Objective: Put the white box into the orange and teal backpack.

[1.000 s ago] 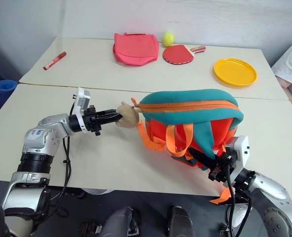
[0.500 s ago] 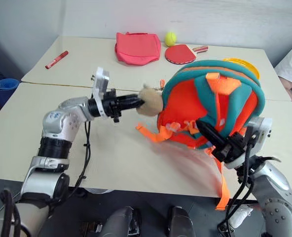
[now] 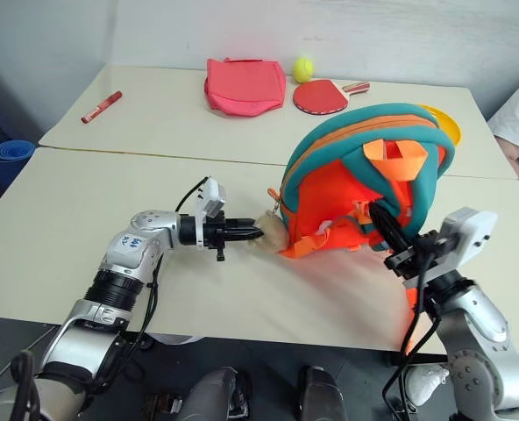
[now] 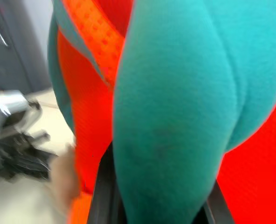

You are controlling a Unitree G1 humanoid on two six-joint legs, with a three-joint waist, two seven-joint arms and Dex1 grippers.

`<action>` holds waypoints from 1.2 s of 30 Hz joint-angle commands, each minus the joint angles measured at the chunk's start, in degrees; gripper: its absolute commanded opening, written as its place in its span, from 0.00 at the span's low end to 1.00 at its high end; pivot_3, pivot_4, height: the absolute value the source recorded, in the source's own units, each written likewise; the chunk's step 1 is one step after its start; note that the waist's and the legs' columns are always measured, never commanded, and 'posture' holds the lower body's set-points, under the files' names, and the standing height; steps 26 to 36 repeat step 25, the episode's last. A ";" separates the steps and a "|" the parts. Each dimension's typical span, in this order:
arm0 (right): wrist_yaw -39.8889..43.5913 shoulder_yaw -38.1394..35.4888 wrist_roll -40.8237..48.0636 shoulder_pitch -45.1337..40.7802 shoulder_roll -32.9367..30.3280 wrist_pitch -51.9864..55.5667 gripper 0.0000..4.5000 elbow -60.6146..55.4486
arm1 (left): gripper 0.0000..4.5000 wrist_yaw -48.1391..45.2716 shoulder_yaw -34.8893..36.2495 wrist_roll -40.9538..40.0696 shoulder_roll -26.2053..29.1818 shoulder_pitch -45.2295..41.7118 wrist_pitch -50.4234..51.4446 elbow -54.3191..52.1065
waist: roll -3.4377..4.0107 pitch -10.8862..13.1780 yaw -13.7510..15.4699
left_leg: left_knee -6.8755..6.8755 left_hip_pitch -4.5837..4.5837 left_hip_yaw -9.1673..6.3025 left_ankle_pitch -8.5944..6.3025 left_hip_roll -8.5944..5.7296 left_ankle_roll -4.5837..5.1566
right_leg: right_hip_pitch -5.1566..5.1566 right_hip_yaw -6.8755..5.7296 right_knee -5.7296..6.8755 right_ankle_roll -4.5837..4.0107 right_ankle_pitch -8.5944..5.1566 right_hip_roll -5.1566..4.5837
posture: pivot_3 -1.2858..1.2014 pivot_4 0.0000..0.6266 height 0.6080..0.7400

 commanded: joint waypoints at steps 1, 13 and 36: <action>6.61 1.08 -7.25 3.14 -4.20 -5.57 0.17 0.43 | 0.29 -1.64 2.03 2.05 5.66 0.14 -2.83 -0.10 | 0.00 0.00 -0.09 | 0.00 0.00 0.01 0.00 0.00 0.00 | -0.01 -0.03 0.01 0.00 0.00 0.01 | 0.52 0.24 1.00; 29.52 -16.06 -8.93 19.98 -18.19 -11.29 1.00 11.71 | 0.87 -8.59 12.41 2.23 22.01 18.10 -23.43 -2.00 | 0.05 -0.02 -0.51 | -0.02 0.04 -0.07 -0.11 0.01 0.11 | 0.08 0.04 -0.18 -0.01 0.00 -0.30 | 0.52 0.24 1.00; 35.27 -16.39 -13.14 14.86 -21.76 -18.04 1.00 23.73 | 0.87 -6.34 19.28 -3.22 23.94 31.18 -18.50 -15.41 | 0.09 -0.02 -1.29 | -0.07 0.15 -0.10 -0.43 0.03 -0.25 | 0.07 0.15 -0.23 -0.04 -0.02 -0.68 | 0.52 0.24 1.00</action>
